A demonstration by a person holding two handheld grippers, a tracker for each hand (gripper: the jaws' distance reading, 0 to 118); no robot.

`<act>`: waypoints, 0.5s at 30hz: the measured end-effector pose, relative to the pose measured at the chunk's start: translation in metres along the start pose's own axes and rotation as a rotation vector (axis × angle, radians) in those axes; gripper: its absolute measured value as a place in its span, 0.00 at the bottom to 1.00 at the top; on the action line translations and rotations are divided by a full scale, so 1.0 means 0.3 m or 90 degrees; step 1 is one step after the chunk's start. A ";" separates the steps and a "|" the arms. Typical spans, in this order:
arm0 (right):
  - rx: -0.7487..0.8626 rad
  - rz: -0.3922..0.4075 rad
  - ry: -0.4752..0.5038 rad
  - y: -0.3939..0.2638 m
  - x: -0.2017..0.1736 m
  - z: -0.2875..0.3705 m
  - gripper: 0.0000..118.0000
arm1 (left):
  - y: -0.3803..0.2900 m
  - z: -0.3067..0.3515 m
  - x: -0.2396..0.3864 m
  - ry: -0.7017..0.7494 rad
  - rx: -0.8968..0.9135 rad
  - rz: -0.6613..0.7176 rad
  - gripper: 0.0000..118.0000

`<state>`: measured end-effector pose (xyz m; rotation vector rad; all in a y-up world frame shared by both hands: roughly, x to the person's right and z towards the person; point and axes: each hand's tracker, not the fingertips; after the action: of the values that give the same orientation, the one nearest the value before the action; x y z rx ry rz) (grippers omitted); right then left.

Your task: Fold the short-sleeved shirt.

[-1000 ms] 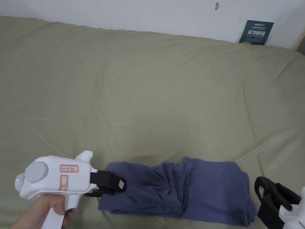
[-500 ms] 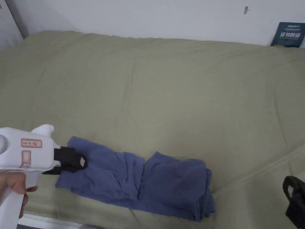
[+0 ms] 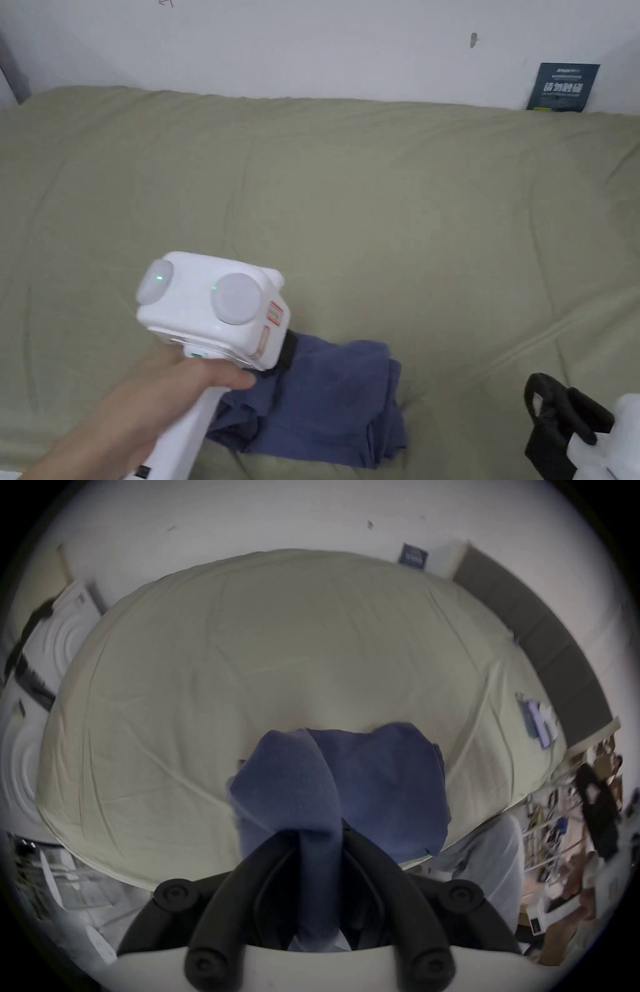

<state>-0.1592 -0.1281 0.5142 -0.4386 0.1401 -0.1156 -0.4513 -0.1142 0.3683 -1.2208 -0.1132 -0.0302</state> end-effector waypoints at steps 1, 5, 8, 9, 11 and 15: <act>0.000 0.001 0.000 -0.003 -0.001 0.003 0.00 | 0.013 -0.033 0.043 -0.013 -0.007 0.003 0.09; -0.009 -0.003 0.003 -0.011 0.008 0.006 0.00 | 0.059 -0.139 0.138 -0.101 -0.014 0.062 0.50; -0.014 -0.007 -0.003 -0.011 0.024 0.017 0.00 | 0.069 -0.188 0.188 -0.110 -0.038 0.041 0.92; -0.014 -0.007 -0.004 -0.010 0.029 0.021 0.00 | 0.069 -0.183 0.187 -0.110 -0.031 0.024 0.91; -0.012 -0.006 -0.011 -0.009 0.040 0.027 0.00 | 0.066 -0.136 0.141 -0.129 -0.003 0.033 0.90; -0.014 -0.029 -0.009 -0.007 0.063 0.015 0.00 | 0.026 0.022 -0.042 -0.288 0.087 0.097 0.03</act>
<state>-0.1402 -0.1308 0.5171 -0.4648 0.1173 -0.1557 -0.4637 -0.1060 0.3620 -1.0795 -0.4094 0.3819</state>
